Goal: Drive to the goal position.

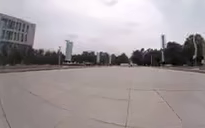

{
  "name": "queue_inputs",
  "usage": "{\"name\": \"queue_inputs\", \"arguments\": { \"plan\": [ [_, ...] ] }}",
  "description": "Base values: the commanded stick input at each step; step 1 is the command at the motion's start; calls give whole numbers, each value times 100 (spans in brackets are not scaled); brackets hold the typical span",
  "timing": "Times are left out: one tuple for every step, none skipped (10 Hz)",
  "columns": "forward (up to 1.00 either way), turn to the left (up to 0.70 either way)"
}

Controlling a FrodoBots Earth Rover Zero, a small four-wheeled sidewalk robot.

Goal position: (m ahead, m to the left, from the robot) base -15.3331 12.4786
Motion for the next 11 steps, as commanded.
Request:
{"name": "queue_inputs", "arguments": {
  "plan": [
    [70, 15],
    [70, 15],
    [70, 15],
    [70, 15],
    [70, 15],
    [70, 15],
    [70, 15],
    [70, 15],
    [70, 15],
    [70, 15],
    [70, 15]
  ]
}}
